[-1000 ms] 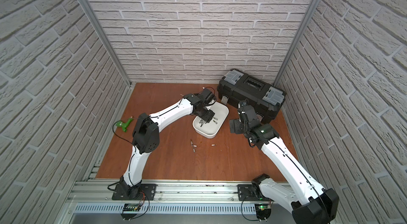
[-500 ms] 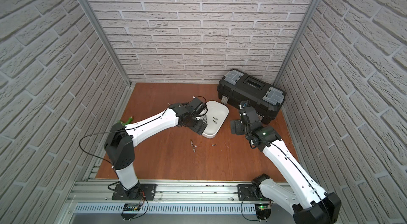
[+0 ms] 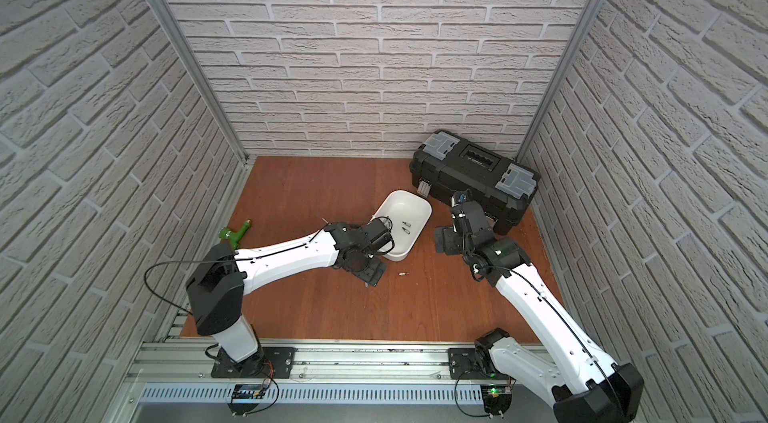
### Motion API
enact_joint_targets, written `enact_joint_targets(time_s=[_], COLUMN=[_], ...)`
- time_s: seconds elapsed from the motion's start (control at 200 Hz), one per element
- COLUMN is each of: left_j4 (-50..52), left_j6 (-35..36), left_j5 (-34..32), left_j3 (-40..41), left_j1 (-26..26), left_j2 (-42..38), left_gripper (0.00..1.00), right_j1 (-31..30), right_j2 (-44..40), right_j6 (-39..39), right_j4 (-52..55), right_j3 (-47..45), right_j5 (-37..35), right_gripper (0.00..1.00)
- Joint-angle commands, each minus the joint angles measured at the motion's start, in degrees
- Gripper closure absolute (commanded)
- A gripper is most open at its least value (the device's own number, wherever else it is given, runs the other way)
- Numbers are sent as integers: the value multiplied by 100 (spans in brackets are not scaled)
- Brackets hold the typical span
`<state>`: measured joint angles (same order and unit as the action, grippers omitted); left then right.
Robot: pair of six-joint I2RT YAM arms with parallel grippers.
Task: Put the bit on the desktop into the storage box
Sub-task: Pick up the screwdriver bit from the center of the board.
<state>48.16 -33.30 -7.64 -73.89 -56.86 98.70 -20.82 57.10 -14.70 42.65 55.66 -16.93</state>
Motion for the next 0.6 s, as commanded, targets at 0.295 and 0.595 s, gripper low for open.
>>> enact_joint_targets(time_s=[0.295,0.595], left_j4=[-545,-563], left_j6=[-693,-686], left_j5=[373,407], left_j3=[542,507], left_j1=[-49,-48], left_j2=[145,578], left_gripper=[35,45], right_j1=[36,43], right_j2=[-199,-191], right_j6=[-95,-106], right_j4=[-52,-62], right_j3=[-33,-60], right_j5=[-19,-18], right_gripper=[1,1])
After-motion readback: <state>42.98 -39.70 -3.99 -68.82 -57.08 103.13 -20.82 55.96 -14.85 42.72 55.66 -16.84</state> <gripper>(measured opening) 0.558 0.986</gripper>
